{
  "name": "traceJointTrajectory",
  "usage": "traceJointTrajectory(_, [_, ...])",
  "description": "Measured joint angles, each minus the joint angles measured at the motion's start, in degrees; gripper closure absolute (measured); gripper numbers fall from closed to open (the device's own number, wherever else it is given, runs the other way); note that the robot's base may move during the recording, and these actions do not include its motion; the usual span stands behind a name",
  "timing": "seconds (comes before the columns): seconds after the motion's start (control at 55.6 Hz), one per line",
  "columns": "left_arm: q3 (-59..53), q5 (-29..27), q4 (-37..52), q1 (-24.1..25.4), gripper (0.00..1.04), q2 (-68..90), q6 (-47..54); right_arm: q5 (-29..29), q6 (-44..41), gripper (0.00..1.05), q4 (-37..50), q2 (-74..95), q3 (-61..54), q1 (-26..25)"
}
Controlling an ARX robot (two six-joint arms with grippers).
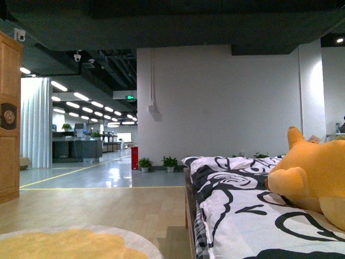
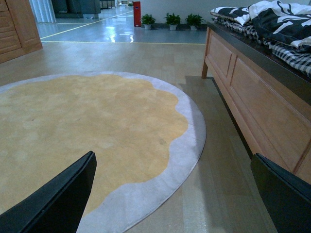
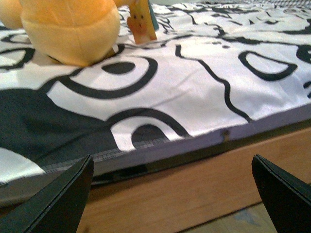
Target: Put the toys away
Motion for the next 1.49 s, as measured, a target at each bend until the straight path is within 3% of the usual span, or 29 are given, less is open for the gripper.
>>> traceJointTrajectory(0.252, [0.0, 0.0, 0.0, 0.0, 0.06, 0.0, 0.0, -0.7, -2.6, 0.07, 21.1, 21.2, 6.5, 3.1])
traceJointTrajectory(0.378, [0.0, 0.0, 0.0, 0.0, 0.06, 0.0, 0.0, 0.5, -7.0, 0.07, 36.1, 37.7, 13.0, 6.6])
traceJointTrajectory(0.522, [0.0, 0.0, 0.0, 0.0, 0.06, 0.0, 0.0, 2.6, -12.7, 0.07, 45.1, 48.4, 19.6, 8.6])
traceJointTrajectory(0.683, [0.0, 0.0, 0.0, 0.0, 0.06, 0.0, 0.0, 4.9, -18.6, 0.07, 48.8, 56.2, 26.1, 9.0])
traceJointTrajectory(0.881, [0.0, 0.0, 0.0, 0.0, 0.06, 0.0, 0.0, 10.9, -26.0, 0.07, 47.7, 62.8, 32.8, 8.3])
traceJointTrajectory(1.025, [0.0, 0.0, 0.0, 0.0, 0.06, 0.0, 0.0, 11.7, -28.5, 0.07, 42.9, 64.5, 36.6, 7.2])
traceJointTrajectory(1.493, [0.0, 0.0, 0.0, 0.0, 0.06, 0.0, 0.0, 9.2, -19.2, 0.07, 12.2, 68.6, 51.1, 3.5])
